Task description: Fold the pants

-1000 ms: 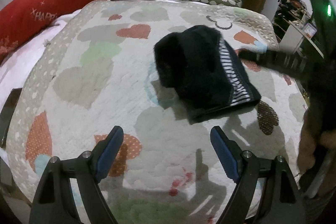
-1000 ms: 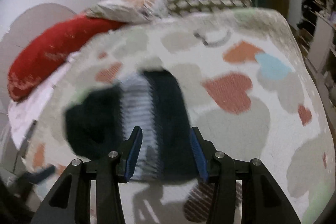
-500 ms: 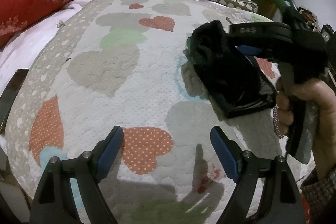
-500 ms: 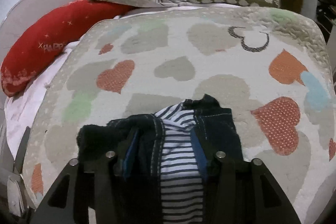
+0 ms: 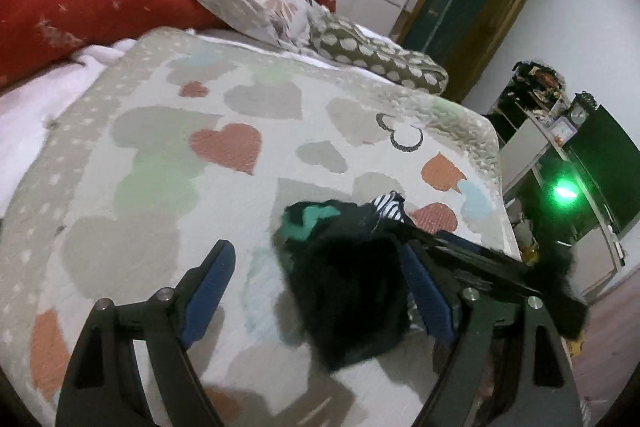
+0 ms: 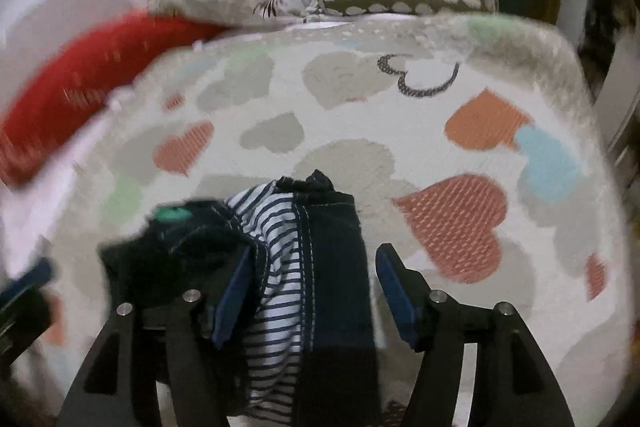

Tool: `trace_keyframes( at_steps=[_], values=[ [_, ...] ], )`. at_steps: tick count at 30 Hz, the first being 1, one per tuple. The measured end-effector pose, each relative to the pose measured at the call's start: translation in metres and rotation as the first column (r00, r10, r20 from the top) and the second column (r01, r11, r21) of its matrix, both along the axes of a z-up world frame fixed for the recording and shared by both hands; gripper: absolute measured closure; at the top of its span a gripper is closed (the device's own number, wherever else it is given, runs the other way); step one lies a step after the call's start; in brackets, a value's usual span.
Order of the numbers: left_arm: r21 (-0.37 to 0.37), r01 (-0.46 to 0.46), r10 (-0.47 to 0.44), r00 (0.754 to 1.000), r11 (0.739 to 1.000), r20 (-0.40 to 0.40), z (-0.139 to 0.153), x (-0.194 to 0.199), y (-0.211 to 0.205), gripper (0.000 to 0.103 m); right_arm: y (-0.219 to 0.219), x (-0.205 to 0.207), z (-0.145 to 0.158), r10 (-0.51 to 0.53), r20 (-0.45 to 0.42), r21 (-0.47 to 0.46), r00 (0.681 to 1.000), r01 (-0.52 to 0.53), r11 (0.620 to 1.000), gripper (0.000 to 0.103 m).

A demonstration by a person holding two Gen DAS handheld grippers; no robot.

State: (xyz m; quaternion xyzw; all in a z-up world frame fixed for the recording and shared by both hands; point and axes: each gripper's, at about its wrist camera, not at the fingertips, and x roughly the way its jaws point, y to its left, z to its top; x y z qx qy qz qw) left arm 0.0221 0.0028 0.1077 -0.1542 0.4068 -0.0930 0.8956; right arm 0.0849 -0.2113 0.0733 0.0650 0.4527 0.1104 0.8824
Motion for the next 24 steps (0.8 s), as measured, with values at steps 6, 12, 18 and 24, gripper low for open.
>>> trace_keyframes(
  at_steps=[6,12,18,24],
  values=[
    [-0.065,0.013,-0.024,0.984,0.998,-0.176,-0.058,0.042,-0.009,0.019,-0.034,0.001,-0.011,-0.065,-0.039,0.116,0.997,0.069,0.991,0.035],
    [-0.142,0.04,-0.068,0.977,0.989,-0.2,-0.074,0.049,-0.009,0.025,-0.039,0.007,-0.046,0.03,-0.136,0.317,0.99,0.015,0.948,0.094],
    [-0.112,0.083,-0.102,0.979,0.99,-0.178,-0.063,0.064,-0.028,0.025,-0.05,-0.005,-0.031,-0.008,-0.085,0.351,0.996,0.038,0.936,0.097],
    [-0.109,0.111,-0.134,0.964,0.988,-0.232,-0.077,0.085,-0.038,0.012,-0.049,-0.009,-0.043,-0.077,-0.098,0.2,0.992,0.095,0.975,0.097]
  ],
)
